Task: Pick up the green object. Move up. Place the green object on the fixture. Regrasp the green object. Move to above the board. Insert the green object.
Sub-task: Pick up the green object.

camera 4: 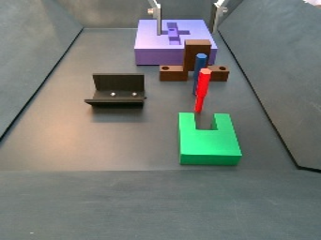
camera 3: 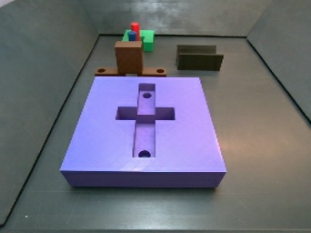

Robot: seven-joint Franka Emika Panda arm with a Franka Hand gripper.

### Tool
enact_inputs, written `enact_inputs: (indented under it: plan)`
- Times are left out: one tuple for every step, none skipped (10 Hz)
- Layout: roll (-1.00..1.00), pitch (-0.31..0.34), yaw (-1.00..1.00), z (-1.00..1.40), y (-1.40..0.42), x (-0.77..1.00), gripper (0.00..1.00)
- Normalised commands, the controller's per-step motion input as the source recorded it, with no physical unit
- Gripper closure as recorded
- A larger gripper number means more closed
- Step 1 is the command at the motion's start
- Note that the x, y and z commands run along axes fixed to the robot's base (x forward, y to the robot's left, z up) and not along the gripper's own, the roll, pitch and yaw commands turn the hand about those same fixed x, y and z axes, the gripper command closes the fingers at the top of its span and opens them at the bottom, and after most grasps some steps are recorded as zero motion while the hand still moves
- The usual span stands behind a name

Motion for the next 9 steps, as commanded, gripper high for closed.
enact_inputs:
  plan:
    - [-0.05,0.000,0.00,-0.01,0.00,0.00,0.00]
    - [-0.01,0.000,0.00,0.00,0.00,0.00,0.00]
    - [0.00,0.000,0.00,0.00,0.01,-0.02,0.00]
    - [0.00,-0.041,-0.17,-0.08,0.32,-0.08,0.00]
    - [0.00,-0.056,-0.30,-0.19,0.68,-0.15,0.00]
    - [0.00,-0.011,-0.30,-0.35,0.71,-0.06,0.00]
    - [0.04,-0.053,-0.22,-0.50,0.50,0.00,0.00]
    - [0.07,-0.123,-0.11,-0.93,0.00,0.17,0.00]
    - [0.00,-0.107,-0.09,-1.00,-0.19,0.43,0.00]
